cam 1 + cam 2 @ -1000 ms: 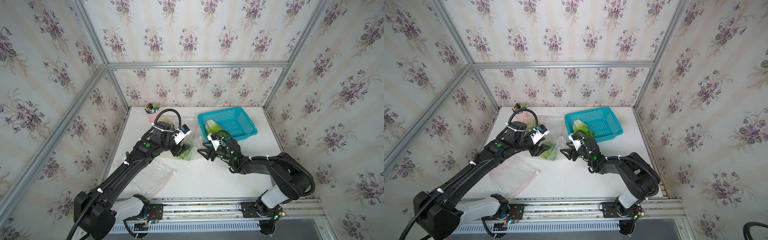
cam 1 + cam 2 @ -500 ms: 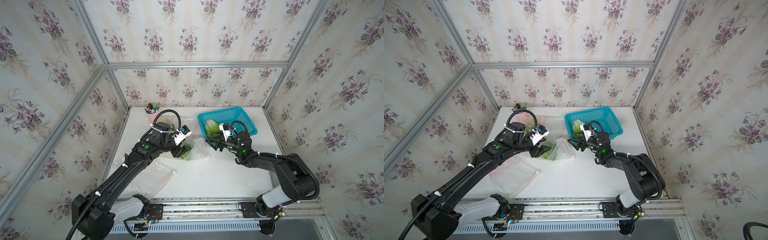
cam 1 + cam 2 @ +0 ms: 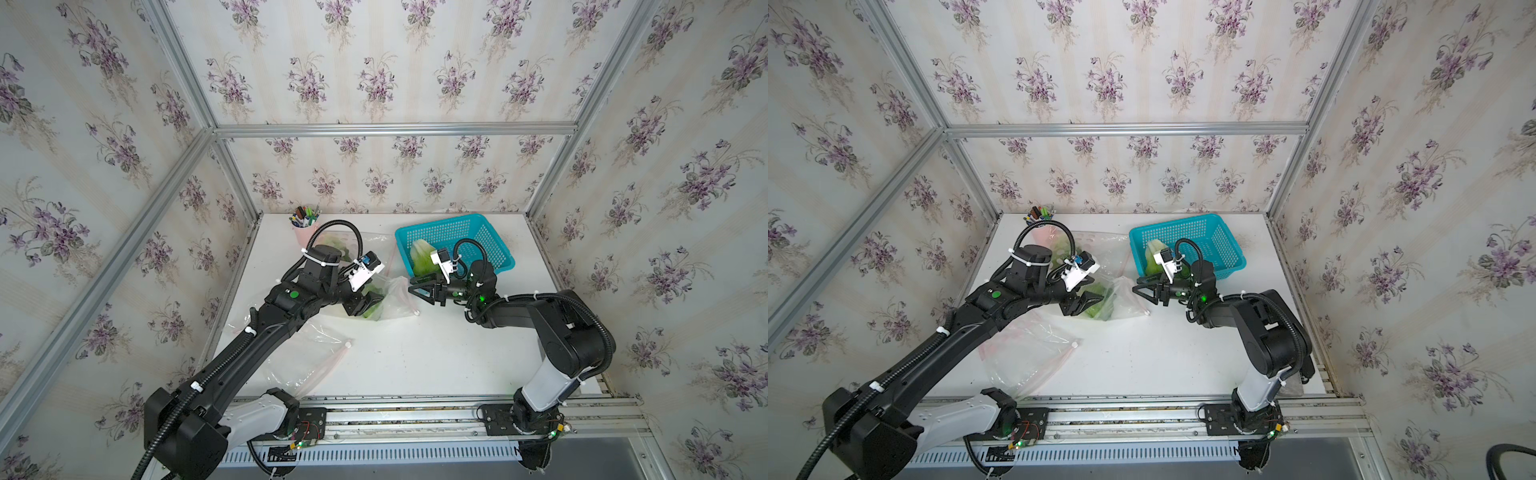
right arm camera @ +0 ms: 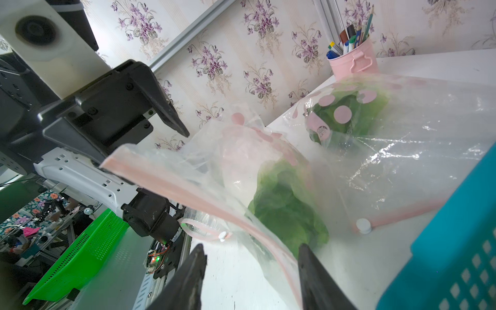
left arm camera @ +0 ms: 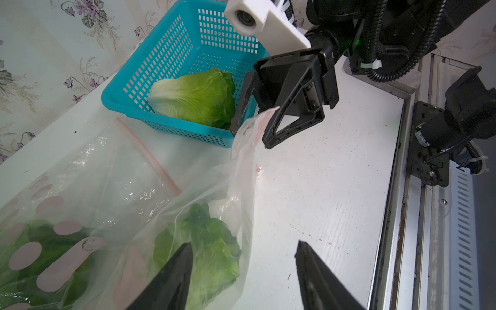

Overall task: Open the zip-top bag and take out the chinese cabbages
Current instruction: Open the zipper of the food storage bag at the center of the board.

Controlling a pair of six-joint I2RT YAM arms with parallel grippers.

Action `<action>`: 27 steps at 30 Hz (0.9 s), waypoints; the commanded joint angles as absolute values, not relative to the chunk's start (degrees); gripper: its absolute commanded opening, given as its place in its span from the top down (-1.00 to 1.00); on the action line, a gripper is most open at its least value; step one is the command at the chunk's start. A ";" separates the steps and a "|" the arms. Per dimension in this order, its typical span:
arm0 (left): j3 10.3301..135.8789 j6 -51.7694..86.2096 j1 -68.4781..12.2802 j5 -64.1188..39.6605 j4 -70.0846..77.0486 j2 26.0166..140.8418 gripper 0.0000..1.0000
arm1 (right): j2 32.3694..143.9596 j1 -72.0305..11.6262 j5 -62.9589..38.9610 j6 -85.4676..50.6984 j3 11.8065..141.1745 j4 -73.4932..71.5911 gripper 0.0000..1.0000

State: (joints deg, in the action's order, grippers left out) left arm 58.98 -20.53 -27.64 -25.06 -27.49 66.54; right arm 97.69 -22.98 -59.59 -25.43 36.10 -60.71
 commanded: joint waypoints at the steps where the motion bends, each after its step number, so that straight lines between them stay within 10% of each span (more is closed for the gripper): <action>1: 58.97 -20.59 -27.77 -25.97 -26.28 66.60 -0.26 | 97.03 -23.55 -56.03 -21.91 36.05 -59.21 -0.07; 10: 58.79 -20.49 -28.20 -25.84 -26.28 66.62 -0.26 | 101.16 -24.16 -51.85 -19.49 38.83 -57.46 -0.04; 19: 58.13 -19.57 -30.04 -25.31 -26.28 66.86 -0.27 | 103.10 -24.15 -54.88 -22.24 39.77 -60.44 0.45; 27: 56.67 -15.56 -35.54 -22.83 -26.28 67.58 -0.28 | 103.61 -25.96 -57.19 -20.03 41.22 -57.94 0.01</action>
